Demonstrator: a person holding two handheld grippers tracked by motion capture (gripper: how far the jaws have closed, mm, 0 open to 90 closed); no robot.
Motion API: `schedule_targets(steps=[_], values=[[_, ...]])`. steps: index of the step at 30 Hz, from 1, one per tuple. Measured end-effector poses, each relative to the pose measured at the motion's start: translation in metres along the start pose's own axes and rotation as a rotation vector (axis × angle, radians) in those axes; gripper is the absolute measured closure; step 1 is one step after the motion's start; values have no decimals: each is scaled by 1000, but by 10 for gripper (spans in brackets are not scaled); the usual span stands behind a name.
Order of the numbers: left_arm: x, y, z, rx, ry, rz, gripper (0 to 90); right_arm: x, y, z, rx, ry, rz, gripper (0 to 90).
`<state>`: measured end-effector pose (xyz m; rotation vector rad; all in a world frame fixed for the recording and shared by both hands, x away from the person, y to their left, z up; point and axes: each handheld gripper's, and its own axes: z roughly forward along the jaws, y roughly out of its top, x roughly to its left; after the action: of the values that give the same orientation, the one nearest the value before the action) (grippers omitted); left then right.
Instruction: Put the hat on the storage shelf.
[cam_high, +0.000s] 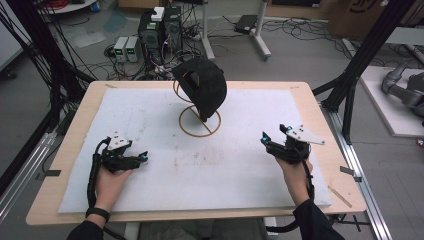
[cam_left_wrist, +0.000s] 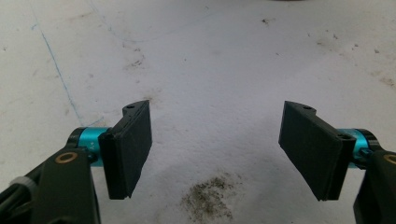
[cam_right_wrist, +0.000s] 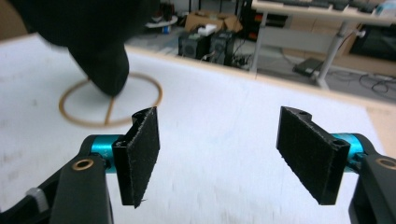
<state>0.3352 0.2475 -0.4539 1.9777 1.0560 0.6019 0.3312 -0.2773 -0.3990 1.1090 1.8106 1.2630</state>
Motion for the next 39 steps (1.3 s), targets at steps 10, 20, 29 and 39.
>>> schedule_targets(steps=[10, 20, 29, 39], values=[[-1, 0, 0, 0, -6, 7, 251, -18, -42, 12, 127, 28, 84, 270], [0, 0, 0, 6, -10, 9, 251, -27, -50, 22, 220, 54, 151, 268], [0, 1, 2, 16, -11, 1, 250, -21, -49, 26, 257, 60, 93, 268], [0, 1, 3, 29, -12, 0, 252, -20, -49, 28, 272, 67, 81, 268]])
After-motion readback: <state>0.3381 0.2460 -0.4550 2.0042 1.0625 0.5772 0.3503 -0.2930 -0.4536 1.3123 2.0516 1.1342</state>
